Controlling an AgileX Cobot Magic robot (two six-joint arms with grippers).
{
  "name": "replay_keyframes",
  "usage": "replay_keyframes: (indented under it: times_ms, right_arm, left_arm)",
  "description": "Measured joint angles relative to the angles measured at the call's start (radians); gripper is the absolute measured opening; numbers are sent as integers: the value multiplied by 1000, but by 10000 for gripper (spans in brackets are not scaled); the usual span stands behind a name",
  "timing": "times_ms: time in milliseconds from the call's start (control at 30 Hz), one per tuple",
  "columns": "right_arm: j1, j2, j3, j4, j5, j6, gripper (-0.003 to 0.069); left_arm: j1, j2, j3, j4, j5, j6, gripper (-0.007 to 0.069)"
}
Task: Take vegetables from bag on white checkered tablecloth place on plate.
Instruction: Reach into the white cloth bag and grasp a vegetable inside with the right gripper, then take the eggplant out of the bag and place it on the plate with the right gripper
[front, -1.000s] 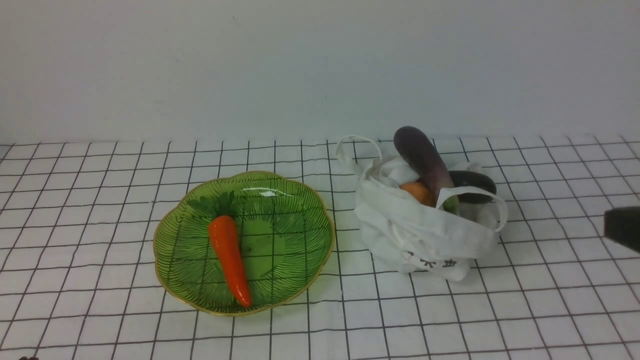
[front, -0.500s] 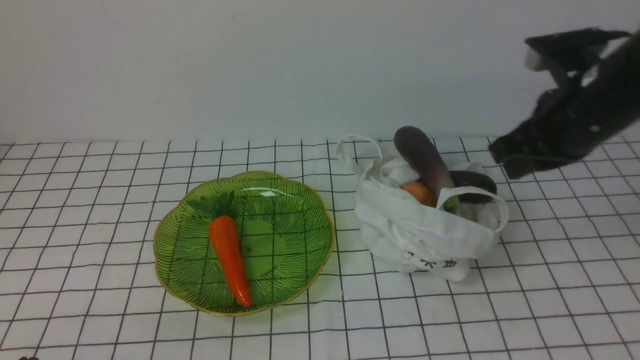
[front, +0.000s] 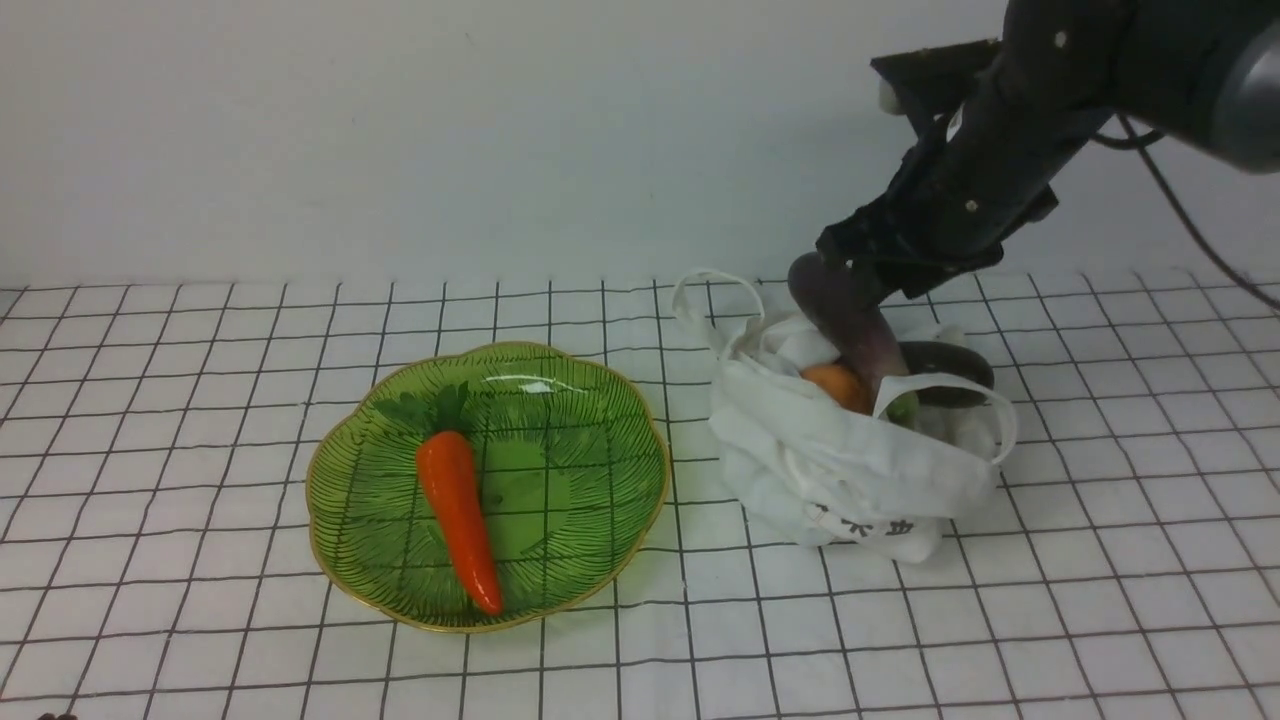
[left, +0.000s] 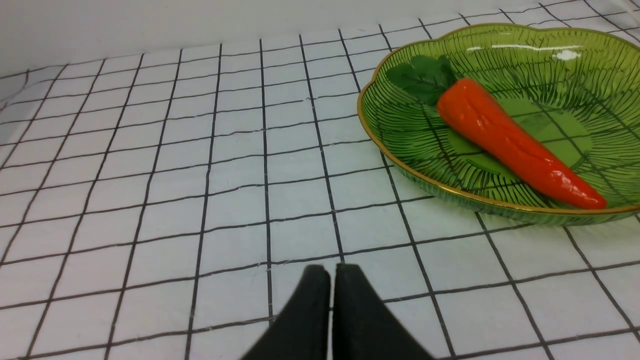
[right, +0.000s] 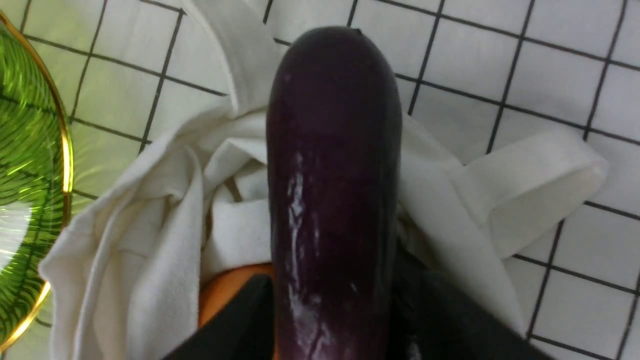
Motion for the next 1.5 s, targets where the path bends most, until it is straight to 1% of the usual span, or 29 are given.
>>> replay_keyframes:
  times_ms: [33, 133, 200, 233, 300, 400, 433, 467, 667, 933, 1000, 1100, 1167, 1200, 1267, 1300, 1367, 1433, 1467, 1500]
  right_arm:
    - [1, 7, 0, 6, -3, 0, 424]
    - [1, 23, -1, 13, -15, 0, 519]
    - [1, 42, -2, 34, -14, -1, 559]
    - [1, 50, -2, 42, -11, -1, 561]
    - [1, 59, -2, 55, -6, -1, 543]
    - [1, 61, -2, 62, -7, -2, 418]
    - [1, 60, -4, 62, -7, -2, 321]
    - [1, 60, -8, 63, -7, -2, 296]
    - [1, 37, -32, 67, -13, -3, 310]
    - [1, -102, -39, 88, -40, 13, 310]
    - [1, -150, -39, 119, -46, 15, 310]
    - [6, -215, -40, 204, -45, -2, 310]
    - [14, -233, -40, 232, -43, -11, 310]
    - [39, -254, -42, 293, -25, -34, 310]
    - [88, -259, -42, 335, 8, -73, 310]
    - [94, -257, -42, 337, 12, -77, 310]
    - [172, -232, -42, 345, 52, -107, 310]
    - [233, -186, -42, 341, 71, -107, 310]
    - [233, -186, -42, 341, 71, -107, 310]
    - [281, -132, -42, 331, 76, -92, 310]
  left_arm:
    - [0, 0, 0, 0, 0, 0, -8]
    - [0, 0, 0, 0, 0, 0, -8]
    - [0, 0, 0, 0, 0, 0, -8]
    - [0, 0, 0, 0, 0, 0, -8]
    - [0, 0, 0, 0, 0, 0, -8]
    - [0, 0, 0, 0, 0, 0, -8]
    - [0, 0, 0, 0, 0, 0, -8]
    - [0, 0, 0, 0, 0, 0, -8]
    - [0, 0, 0, 0, 0, 0, -8]
    - [0, 0, 0, 0, 0, 0, -8]
    - [0, 0, 0, 0, 0, 0, -8]
    - [0, 0, 0, 0, 0, 0, -8]
    - [0, 0, 0, 0, 0, 0, -8]
    - [0, 0, 0, 0, 0, 0, -8]
    - [0, 0, 0, 0, 0, 0, -8]
    - [0, 0, 0, 0, 0, 0, -8]
    - [0, 0, 0, 0, 0, 0, -8]
    - [0, 0, 0, 0, 0, 0, -8]
    - [0, 0, 0, 0, 0, 0, -8]
    - [0, 0, 0, 0, 0, 0, -8]
